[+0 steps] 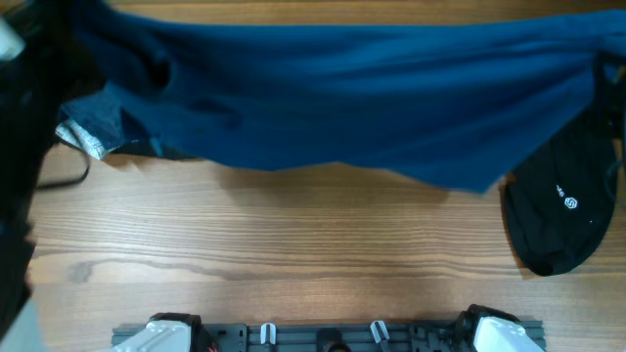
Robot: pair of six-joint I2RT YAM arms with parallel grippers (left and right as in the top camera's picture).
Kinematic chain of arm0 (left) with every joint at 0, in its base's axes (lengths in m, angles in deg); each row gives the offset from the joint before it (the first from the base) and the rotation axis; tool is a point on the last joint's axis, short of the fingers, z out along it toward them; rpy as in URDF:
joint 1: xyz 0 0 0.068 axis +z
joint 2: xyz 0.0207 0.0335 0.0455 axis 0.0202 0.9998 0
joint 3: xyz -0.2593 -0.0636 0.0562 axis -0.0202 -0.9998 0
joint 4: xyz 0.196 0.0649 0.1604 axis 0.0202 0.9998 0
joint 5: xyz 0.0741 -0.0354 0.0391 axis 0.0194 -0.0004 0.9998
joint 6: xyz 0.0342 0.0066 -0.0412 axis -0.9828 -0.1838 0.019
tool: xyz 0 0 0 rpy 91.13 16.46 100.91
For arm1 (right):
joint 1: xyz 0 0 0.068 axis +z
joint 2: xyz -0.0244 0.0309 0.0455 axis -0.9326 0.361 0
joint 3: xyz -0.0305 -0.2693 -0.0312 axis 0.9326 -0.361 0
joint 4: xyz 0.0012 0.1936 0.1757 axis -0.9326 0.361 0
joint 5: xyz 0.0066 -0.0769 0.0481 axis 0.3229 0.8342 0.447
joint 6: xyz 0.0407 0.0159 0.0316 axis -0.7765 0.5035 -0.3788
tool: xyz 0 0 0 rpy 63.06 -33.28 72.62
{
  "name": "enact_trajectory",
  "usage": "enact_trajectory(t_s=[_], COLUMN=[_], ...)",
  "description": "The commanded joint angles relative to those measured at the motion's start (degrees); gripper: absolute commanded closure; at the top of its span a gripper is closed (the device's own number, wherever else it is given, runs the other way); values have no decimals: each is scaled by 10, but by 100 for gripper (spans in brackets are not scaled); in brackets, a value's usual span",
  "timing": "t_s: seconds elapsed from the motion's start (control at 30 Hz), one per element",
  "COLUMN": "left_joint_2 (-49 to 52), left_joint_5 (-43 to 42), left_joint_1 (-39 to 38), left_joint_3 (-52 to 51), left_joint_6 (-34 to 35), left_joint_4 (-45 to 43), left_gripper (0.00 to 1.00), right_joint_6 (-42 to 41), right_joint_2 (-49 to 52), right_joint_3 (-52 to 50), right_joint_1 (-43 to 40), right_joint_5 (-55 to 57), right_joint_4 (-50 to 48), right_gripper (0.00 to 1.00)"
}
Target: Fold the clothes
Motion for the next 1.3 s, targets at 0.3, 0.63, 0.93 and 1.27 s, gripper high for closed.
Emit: enact_trajectory(t_s=[0.3, 0.63, 0.93, 1.27], left_joint_2=[240, 291, 312, 308], left_joint_5=[13, -73, -74, -106], left_joint_1=[10, 6, 19, 13], left_joint_3=[9, 9, 4, 0], left_joint_6=[-47, -64, -54, -29], left_joint_4=[-195, -448, -12, 295], left_gripper=[96, 96, 96, 96], right_joint_6=[48, 62, 97, 139], right_joint_2=[208, 253, 286, 216], right_joint_3=[14, 14, 12, 12], right_joint_1=[-3, -3, -3, -10], right_joint_5=[-21, -98, -96, -107], right_joint_4=[-157, -433, -58, 197], right_gripper=[96, 96, 95, 96])
